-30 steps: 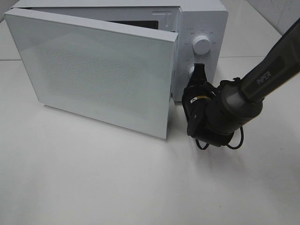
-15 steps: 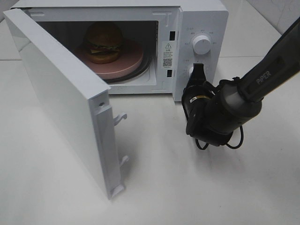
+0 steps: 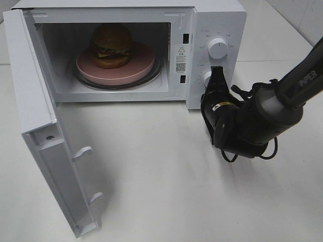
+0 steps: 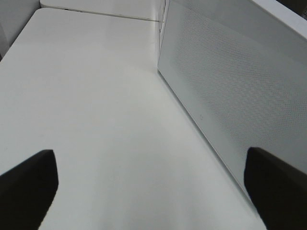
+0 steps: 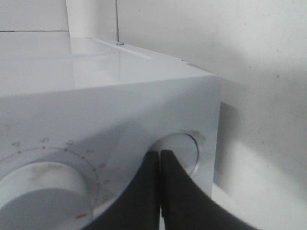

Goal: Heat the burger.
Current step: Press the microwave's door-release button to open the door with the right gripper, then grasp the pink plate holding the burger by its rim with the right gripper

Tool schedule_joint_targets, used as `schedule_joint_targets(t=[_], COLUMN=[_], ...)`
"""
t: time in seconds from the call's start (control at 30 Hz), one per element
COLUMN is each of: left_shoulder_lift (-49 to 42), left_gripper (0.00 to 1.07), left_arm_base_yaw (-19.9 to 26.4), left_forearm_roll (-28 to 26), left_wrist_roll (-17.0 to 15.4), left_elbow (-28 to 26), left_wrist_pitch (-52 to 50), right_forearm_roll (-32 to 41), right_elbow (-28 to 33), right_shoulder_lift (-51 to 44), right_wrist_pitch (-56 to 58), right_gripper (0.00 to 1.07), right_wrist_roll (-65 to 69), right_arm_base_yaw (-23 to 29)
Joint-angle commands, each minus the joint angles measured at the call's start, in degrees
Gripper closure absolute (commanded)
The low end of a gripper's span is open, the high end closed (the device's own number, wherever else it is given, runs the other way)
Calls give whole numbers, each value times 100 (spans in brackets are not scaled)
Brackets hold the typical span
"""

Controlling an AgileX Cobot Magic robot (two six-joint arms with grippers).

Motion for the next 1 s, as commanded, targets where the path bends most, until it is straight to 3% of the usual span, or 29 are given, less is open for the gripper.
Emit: schedule_joint_targets(t=[0.03,0.2,0.53,0.77,1.0], left_shoulder_lift=[-97,-97,-97,-97,-97], left_gripper=[9,9,9,9,9], left_arm_base_yaw=[0,0,0,0,0], left_forearm_roll=[-11,-11,-11,-11,-11], left_wrist_roll=[17,17,17,17,17], left_elbow=[17,17,17,17,17], left_wrist_pitch=[-69,-69,-69,-69,-69], right_forearm_roll=[-155,-241,-1094,-1702,-1811], right_elbow=[138,413,928,985,985], right_shoulder_lift=[-315,-556,-1381,-2103,-2676], right_wrist_pitch=[-74,378,1581,3157,4664], right_gripper=[107,107,107,107,106], right_wrist_roll=[-6,-201,-1346,-3312,-5237], right_arm_base_yaw=[34,46,46,46,46])
